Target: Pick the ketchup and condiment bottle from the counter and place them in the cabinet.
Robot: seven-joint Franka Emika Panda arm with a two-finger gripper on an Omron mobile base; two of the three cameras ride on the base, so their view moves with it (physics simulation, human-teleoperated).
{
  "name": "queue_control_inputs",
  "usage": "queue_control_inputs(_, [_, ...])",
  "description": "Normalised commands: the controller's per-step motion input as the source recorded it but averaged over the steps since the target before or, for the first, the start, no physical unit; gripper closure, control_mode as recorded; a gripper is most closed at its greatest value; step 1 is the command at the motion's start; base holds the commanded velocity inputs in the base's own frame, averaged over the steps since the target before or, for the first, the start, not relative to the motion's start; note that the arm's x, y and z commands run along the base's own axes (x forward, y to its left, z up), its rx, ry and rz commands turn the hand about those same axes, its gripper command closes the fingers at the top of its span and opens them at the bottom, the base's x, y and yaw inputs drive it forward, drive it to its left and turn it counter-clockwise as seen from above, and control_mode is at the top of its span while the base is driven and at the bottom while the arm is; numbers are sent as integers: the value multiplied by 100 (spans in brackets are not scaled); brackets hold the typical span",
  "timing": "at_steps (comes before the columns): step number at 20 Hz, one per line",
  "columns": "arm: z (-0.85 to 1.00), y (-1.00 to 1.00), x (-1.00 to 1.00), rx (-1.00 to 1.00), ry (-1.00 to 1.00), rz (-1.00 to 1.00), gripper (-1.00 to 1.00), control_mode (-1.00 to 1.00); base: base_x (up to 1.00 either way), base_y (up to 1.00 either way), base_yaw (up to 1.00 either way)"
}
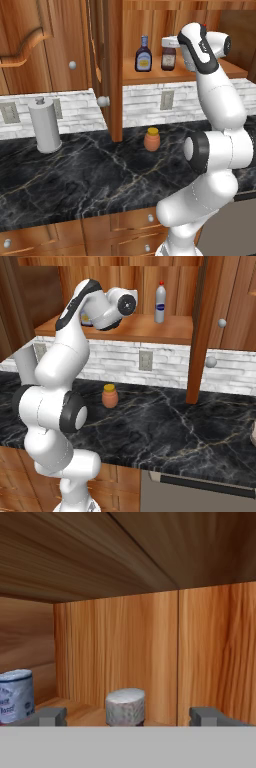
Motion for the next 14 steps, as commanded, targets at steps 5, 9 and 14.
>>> queue_control_inputs(5, [0,0,0,0,0,0,-100,-100,0,0,0])
queue_control_inputs(9, [1,-3,-3,0,0,-1,-100,-100,0,0,0])
queue_control_inputs(14, [10,-10,-13,0,0,-2,-100,-100,0,0,0])
